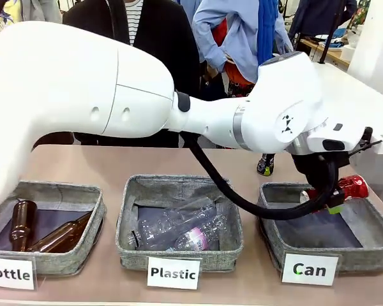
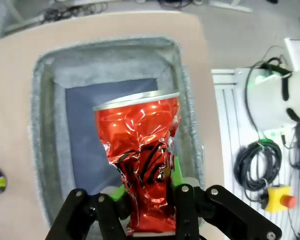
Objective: Sort the can waste into the basket.
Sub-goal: Pick up the can waste from the table and place it in the right Fabric basket.
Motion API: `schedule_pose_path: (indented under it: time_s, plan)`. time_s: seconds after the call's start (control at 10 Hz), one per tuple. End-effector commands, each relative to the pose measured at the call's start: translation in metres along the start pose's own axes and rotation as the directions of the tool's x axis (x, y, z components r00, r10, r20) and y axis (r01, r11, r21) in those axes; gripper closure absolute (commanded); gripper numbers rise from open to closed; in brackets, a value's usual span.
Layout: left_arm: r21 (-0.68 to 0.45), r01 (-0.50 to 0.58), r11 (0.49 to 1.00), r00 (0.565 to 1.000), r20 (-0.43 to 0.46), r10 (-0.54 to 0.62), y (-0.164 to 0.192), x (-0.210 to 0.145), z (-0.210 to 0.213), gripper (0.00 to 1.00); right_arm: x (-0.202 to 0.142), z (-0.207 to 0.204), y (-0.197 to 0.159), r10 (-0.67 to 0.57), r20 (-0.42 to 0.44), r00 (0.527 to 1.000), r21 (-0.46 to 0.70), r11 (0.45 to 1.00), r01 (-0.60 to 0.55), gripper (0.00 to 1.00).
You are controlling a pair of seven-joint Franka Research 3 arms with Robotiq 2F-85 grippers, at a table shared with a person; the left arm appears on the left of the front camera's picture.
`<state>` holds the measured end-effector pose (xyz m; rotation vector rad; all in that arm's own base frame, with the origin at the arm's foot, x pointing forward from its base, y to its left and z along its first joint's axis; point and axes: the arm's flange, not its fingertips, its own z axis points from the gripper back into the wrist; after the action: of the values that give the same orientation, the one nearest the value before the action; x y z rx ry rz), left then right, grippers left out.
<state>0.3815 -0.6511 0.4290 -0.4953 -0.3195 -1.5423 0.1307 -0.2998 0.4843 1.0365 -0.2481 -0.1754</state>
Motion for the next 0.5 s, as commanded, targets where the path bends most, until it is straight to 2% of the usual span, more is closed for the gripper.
schedule_pose_path:
  time_s: [0.0, 0.1, 0.2, 0.3, 0.4]
  plan:
    - [0.021, -0.011, 1.0, 1.0, -0.028, 0.011, -0.003, 0.0134, 0.017, 0.78, -0.0073, -0.0019, 0.003, -0.024, 0.031, 0.999, -0.004, 1.0, 0.024, 0.0]
    - [0.028, 0.002, 1.0, 0.999, -0.039, -0.001, -0.0013, 0.0144, 0.0177, 0.2, -0.0073, -0.0019, 0.003, -0.024, 0.031, 0.999, -0.004, 1.0, 0.024, 0.0]
    - [0.038, 0.0, 0.999, 0.999, -0.04, 0.001, -0.0033, 0.013, 0.0166, 0.2, -0.0073, -0.0019, 0.003, -0.024, 0.031, 0.999, -0.004, 1.0, 0.024, 0.0]
    - [0.044, -0.001, 0.999, 0.999, -0.033, 0.002, -0.0035, 0.0128, 0.0181, 0.0, -0.0073, -0.0019, 0.003, -0.024, 0.031, 0.999, -0.004, 1.0, 0.024, 0.0]
    - [0.051, 0.0, 0.999, 1.0, -0.03, 0.002, -0.0017, 0.0129, 0.0206, 0.16, -0.0073, -0.0019, 0.003, -0.024, 0.031, 0.999, -0.004, 1.0, 0.024, 0.0]
